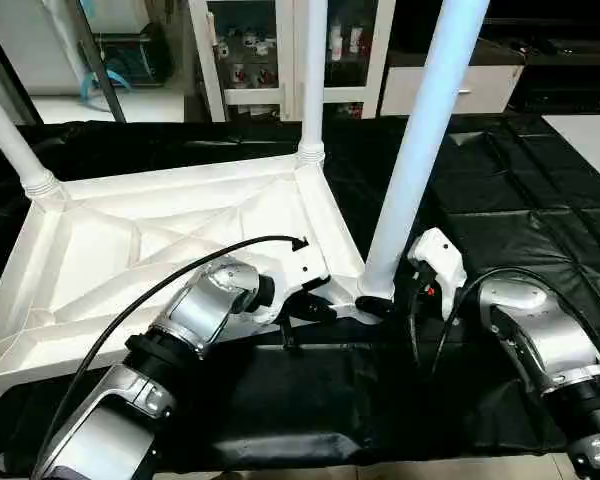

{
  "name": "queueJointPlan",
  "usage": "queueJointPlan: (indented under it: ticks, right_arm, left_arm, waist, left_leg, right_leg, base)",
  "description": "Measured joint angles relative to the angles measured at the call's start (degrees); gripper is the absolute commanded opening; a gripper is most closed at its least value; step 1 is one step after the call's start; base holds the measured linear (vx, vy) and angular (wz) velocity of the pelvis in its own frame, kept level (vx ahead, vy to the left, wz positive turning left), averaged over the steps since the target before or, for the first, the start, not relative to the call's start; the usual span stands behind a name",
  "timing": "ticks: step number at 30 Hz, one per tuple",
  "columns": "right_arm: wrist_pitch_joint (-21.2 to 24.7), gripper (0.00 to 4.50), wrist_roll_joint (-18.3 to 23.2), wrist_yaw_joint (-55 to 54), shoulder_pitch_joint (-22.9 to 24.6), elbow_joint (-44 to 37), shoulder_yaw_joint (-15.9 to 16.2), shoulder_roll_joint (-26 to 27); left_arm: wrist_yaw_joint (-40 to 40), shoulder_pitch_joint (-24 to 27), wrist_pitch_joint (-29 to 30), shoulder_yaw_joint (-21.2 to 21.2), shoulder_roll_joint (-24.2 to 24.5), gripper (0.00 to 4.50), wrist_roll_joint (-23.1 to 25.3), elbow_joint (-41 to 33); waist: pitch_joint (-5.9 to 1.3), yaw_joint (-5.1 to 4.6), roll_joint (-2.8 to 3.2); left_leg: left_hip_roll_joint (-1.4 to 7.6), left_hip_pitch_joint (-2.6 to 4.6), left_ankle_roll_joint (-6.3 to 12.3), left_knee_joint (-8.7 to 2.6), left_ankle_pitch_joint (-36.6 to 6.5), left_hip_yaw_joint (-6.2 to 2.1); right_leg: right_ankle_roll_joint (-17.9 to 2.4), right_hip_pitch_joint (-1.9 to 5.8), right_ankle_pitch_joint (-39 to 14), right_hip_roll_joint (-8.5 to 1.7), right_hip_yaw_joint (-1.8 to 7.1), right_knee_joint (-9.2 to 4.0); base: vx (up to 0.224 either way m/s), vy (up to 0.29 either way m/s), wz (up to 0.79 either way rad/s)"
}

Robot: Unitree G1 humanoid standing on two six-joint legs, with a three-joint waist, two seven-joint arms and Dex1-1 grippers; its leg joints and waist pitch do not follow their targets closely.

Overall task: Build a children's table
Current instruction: Rotate leg to tighten

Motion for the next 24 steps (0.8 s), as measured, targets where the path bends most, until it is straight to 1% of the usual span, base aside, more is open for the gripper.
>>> queueJointPlan:
  ticks: [1,2,4,5,6,9,10,11,14,15,16,20,24]
  right_arm:
    - [-0.03,4.26,0.01,0.22,-0.13,0.19,0.0,0.01]
    - [-0.08,4.07,0.01,0.35,-0.13,0.26,0.0,0.02]
    - [-0.4,4.04,0.06,0.75,-0.15,0.63,0.03,0.33]
    - [-0.45,3.82,0.06,0.85,-0.15,0.71,0.04,0.4]
    - [-0.46,3.71,0.07,1.14,-0.18,0.88,0.04,0.42]
    - [-0.49,3.59,0.19,1.78,-0.31,1.3,0.04,0.66]
    - [-0.48,3.38,0.2,1.82,-0.31,1.3,0.04,0.74]
    - [-0.49,3.27,0.22,1.82,-0.31,1.3,0.04,0.75]
    - [-0.48,3.17,0.36,2.39,-0.31,1.3,0.11,0.78]
    - [-0.48,3.07,0.36,2.45,-0.31,1.3,0.11,0.78]
    - [-0.48,2.85,0.35,2.46,-0.31,1.3,0.11,0.78]
    - [-0.48,2.71,0.34,2.42,-0.3,1.32,0.09,1.0]
    - [-0.47,2.67,0.33,1.64,-0.26,1.66,-0.15,1.94]
  left_arm:
    - [0.0,0.02,0.05,0.0,-0.01,0.01,0.0,-0.08]
    - [0.0,0.06,0.09,0.02,0.0,0.0,0.0,-0.16]
    - [0.1,0.18,0.18,0.14,0.02,0.0,0.0,-0.32]
    - [0.18,0.18,0.21,0.13,0.01,0.0,0.0,-0.33]
    - [0.23,0.21,0.25,0.13,0.01,0.0,-0.01,-0.35]
    - [0.28,0.21,0.31,0.13,0.01,0.0,-0.02,-0.39]
    - [0.28,0.21,0.32,0.13,0.01,0.0,-0.02,-0.39]
    - [0.28,0.21,0.33,0.12,0.01,0.0,-0.02,-0.39]
    - [0.32,0.21,0.35,0.13,0.01,0.0,-0.03,-0.4]
    - [0.32,0.21,0.36,0.12,0.01,0.0,-0.03,-0.4]
    - [0.32,0.21,0.36,0.12,0.01,0.0,-0.04,-0.4]
    - [0.3,0.21,0.47,0.13,0.1,0.0,-0.06,-0.39]
    - [0.33,0.21,0.61,0.28,0.34,0.0,-0.14,-0.28]
  waist:
    - [0.0,0.02,-0.01]
    - [0.0,0.04,-0.01]
    - [0.01,0.03,-0.02]
    - [0.01,0.02,-0.02]
    - [0.01,0.02,-0.02]
    - [0.0,0.01,-0.03]
    - [0.0,0.01,-0.02]
    - [0.0,0.01,-0.02]
    - [0.0,-0.01,-0.02]
    - [0.0,-0.01,-0.03]
    - [0.0,-0.01,-0.02]
    - [0.0,-0.07,-0.02]
    - [-0.01,-0.44,-0.03]
  left_leg:
    - [0.0,-0.01,0.0,0.0,0.0,0.0]
    - [0.0,0.0,0.0,0.0,0.0,0.0]
    - [0.0,-0.01,0.0,0.0,0.0,0.0]
    - [0.0,0.0,0.0,0.0,0.0,0.0]
    - [0.0,0.0,0.01,0.01,0.0,0.0]
    - [0.0,0.0,0.0,0.01,0.0,0.0]
    - [0.0,0.0,0.0,0.0,0.0,0.0]
    - [0.0,0.0,0.0,0.01,0.0,0.0]
    - [0.0,0.0,0.01,0.01,0.0,0.0]
    - [0.0,0.0,0.01,0.01,0.0,0.0]
    - [0.0,0.0,0.0,0.01,0.0,0.0]
    - [0.0,0.0,0.0,0.01,0.0,0.0]
    - [0.0,0.0,0.0,0.01,0.0,0.0]
  right_leg:
    - [0.0,-0.01,0.0,0.0,0.0,0.0]
    - [0.0,-0.01,0.0,0.0,0.0,0.0]
    - [0.0,-0.01,0.0,0.0,0.0,0.01]
    - [0.0,-0.01,0.0,0.0,0.0,0.01]
    - [0.0,-0.01,0.0,0.0,0.0,0.01]
    - [0.0,-0.01,0.0,0.0,0.0,0.01]
    - [0.0,-0.01,0.0,0.0,0.0,0.01]
    - [0.0,-0.01,0.0,0.0,0.0,0.01]
    - [0.0,-0.01,0.0,0.0,0.0,0.01]
    - [0.0,-0.01,0.0,0.0,0.0,0.01]
    - [0.0,-0.01,0.0,0.0,0.0,0.01]
    - [0.0,0.0,0.0,0.0,0.0,0.01]
    - [-0.01,0.04,0.01,0.0,0.0,0.02]
  base:
    - [0.0,0.0,0.0]
    - [0.0,0.0,0.0]
    - [0.0,0.0,0.0]
    - [0.0,0.0,0.0]
    - [0.0,0.0,0.0]
    - [0.0,0.0,0.0]
    - [0.0,0.0,0.0]
    - [0.0,0.0,0.0]
    - [0.0,0.0,0.0]
    - [0.0,0.0,0.0]
    - [0.0,0.0,0.0]
    - [0.0,0.0,0.0]
    - [0.0,0.0,0.0]
